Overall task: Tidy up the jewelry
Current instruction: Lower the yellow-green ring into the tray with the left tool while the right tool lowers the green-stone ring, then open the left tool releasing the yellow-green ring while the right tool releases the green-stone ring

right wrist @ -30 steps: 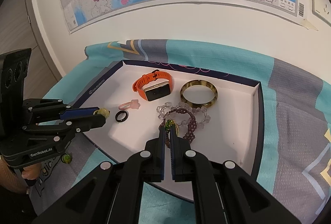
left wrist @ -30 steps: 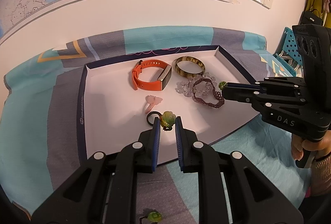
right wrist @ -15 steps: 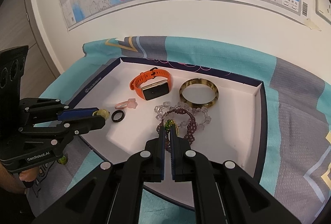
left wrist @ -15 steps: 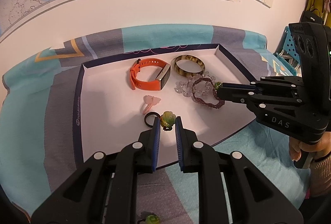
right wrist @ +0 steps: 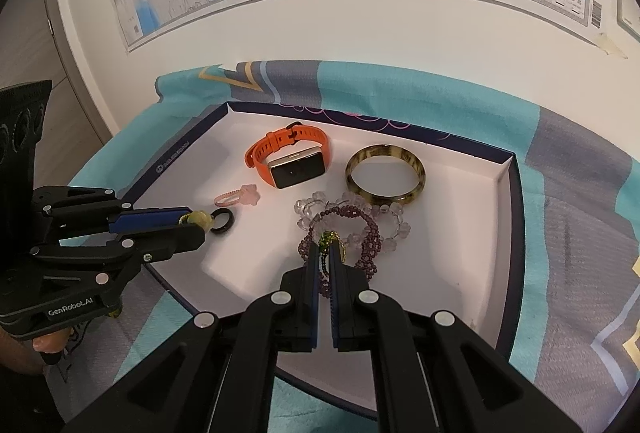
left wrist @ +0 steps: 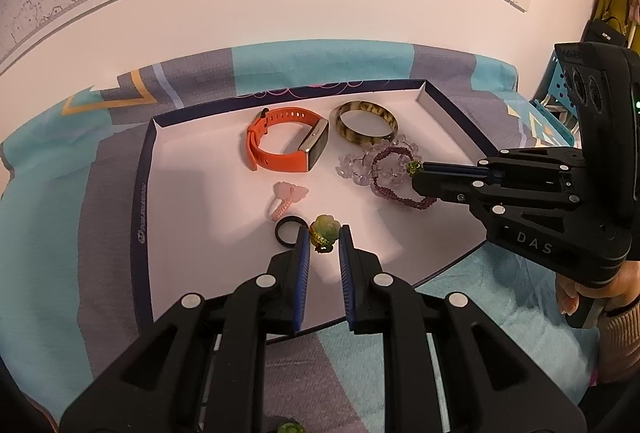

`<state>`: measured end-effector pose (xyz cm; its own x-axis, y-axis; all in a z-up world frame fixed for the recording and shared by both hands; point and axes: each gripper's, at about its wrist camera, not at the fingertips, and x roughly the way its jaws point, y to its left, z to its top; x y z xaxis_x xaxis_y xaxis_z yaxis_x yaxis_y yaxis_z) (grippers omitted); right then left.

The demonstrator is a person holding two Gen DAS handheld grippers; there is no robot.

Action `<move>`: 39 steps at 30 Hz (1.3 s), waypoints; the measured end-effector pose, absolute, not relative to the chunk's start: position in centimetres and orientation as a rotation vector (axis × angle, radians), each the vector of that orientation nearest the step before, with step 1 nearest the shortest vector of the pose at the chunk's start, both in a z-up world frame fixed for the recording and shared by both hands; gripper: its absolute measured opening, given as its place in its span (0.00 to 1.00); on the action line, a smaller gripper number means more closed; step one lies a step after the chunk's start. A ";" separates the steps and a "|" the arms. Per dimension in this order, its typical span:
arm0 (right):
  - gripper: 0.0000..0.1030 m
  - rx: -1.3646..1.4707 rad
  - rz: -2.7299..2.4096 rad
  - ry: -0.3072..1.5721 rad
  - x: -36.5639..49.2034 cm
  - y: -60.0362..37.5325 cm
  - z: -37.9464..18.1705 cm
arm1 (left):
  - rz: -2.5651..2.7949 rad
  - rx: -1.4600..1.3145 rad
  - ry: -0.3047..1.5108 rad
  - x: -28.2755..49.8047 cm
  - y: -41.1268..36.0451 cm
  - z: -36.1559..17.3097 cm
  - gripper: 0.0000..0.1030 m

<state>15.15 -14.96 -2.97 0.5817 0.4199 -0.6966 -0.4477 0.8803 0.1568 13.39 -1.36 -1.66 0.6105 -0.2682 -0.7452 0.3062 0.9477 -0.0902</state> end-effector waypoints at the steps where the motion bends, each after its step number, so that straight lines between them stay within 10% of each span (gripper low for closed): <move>1: 0.03 -0.038 0.507 0.806 15.2 -15.0 -3.0 | -0.331 0.049 0.854 13.4 -1.4 -1.8 0.15; 21: 0.12 -0.035 0.485 0.808 15.6 -14.9 -3.2 | -0.325 0.053 0.842 13.0 -1.3 -1.8 0.18; 39: 0.59 -0.019 0.524 0.704 8.7 -15.9 -0.1 | -0.247 0.111 0.703 6.5 0.9 0.5 0.87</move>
<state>8.74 -15.90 -0.14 0.6388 0.4529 -0.6220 -0.4655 0.8712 0.1562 6.50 0.89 0.50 0.7355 -0.1869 -0.6512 0.2612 0.9651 0.0180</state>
